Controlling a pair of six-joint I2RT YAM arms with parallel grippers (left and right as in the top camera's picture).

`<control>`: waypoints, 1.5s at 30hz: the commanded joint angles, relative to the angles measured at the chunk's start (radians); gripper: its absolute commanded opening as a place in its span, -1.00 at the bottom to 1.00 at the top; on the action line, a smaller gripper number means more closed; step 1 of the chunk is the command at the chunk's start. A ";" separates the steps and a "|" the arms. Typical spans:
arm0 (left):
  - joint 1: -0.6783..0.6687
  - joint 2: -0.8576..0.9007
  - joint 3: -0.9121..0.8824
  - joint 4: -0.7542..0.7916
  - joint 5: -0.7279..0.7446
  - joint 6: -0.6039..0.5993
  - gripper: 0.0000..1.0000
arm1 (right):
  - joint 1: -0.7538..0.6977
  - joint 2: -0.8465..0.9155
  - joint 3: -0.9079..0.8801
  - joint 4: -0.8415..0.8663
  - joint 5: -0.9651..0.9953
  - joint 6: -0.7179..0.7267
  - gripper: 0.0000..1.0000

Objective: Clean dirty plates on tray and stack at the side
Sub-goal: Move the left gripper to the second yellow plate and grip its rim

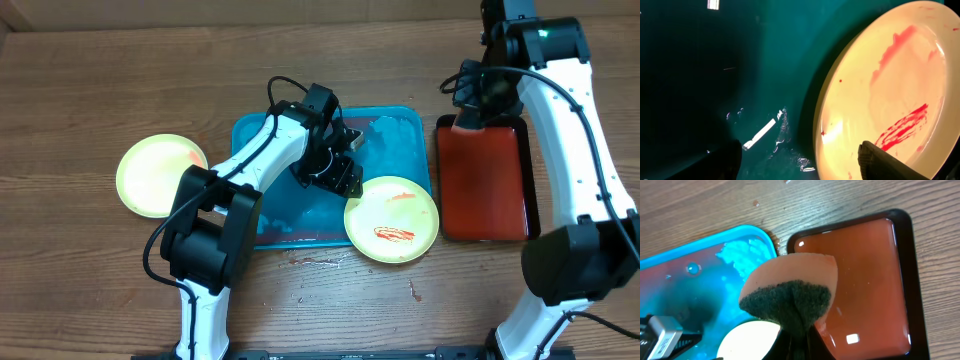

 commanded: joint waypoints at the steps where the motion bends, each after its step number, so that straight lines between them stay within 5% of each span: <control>1: -0.020 0.022 0.025 -0.001 0.021 0.038 0.50 | 0.002 0.031 0.007 0.005 0.018 -0.006 -0.92; 18: -0.155 0.152 0.222 -0.153 -0.283 -0.059 -0.03 | 0.002 0.072 0.007 0.013 0.018 -0.006 -0.92; 22: -0.161 0.195 0.281 -0.200 -0.290 -0.069 -0.27 | 0.002 0.072 0.007 0.012 0.018 -0.006 -0.92; 28: -0.144 0.203 0.299 -0.215 -0.288 -0.101 -0.92 | 0.002 0.072 0.007 0.012 0.018 -0.006 -0.92; 45: 0.112 0.172 0.391 -0.260 -0.292 -0.335 -0.91 | 0.082 0.082 0.007 0.171 -0.316 0.003 -0.92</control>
